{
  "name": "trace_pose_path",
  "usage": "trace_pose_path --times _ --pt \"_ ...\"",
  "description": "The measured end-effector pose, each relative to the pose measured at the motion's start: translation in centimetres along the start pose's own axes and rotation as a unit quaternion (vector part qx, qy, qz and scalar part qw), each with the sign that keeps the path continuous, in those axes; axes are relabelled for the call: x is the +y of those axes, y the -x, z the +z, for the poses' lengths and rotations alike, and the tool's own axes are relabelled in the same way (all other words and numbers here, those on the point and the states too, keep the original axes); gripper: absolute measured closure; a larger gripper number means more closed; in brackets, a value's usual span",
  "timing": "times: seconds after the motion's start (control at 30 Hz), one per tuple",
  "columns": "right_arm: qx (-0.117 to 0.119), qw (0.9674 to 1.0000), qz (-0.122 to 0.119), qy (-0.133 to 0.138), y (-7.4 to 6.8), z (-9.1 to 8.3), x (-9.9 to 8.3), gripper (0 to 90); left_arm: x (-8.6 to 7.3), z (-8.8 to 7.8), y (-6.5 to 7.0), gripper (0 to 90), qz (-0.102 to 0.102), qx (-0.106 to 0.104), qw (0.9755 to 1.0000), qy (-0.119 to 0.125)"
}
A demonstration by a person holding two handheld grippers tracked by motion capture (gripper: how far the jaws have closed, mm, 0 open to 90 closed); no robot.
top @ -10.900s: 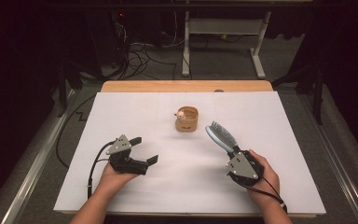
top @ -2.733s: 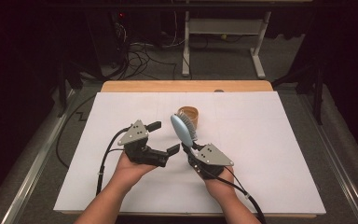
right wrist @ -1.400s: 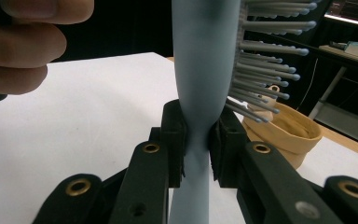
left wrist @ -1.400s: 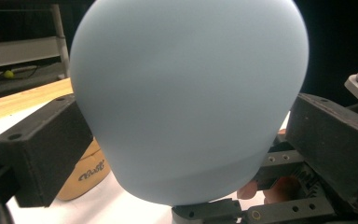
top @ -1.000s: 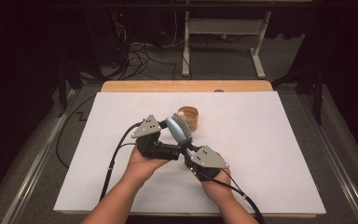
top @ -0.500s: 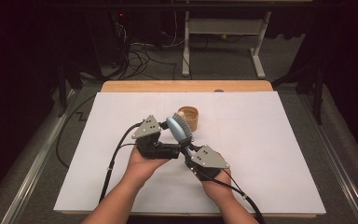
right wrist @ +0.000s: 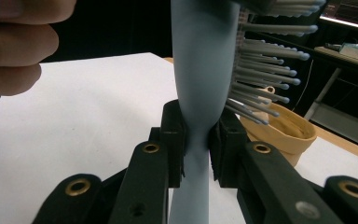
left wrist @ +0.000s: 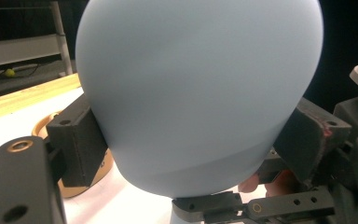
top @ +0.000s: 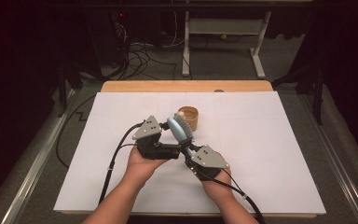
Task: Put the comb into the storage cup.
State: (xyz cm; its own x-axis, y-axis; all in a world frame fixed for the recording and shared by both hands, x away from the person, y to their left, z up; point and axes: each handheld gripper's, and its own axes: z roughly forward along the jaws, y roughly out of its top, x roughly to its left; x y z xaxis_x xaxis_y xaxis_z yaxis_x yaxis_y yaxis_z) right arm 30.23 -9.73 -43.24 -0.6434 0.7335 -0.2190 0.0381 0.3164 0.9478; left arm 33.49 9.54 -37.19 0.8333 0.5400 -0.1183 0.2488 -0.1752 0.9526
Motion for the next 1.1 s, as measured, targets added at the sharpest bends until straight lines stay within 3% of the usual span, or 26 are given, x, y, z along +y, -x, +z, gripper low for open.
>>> trace_pose_path --times 0.57,1.1 --pt "0.004 1.0000 0.008 0.003 0.07 0.02 0.01 77.2 0.33 0.05 0.28 19.9 0.005 0.009 0.9999 -0.010" --pt "0.020 0.9996 0.017 0.006 0.09 -0.03 0.08 65.5 0.60 0.13 0.59 20.0 0.010 0.016 0.9998 -0.010"
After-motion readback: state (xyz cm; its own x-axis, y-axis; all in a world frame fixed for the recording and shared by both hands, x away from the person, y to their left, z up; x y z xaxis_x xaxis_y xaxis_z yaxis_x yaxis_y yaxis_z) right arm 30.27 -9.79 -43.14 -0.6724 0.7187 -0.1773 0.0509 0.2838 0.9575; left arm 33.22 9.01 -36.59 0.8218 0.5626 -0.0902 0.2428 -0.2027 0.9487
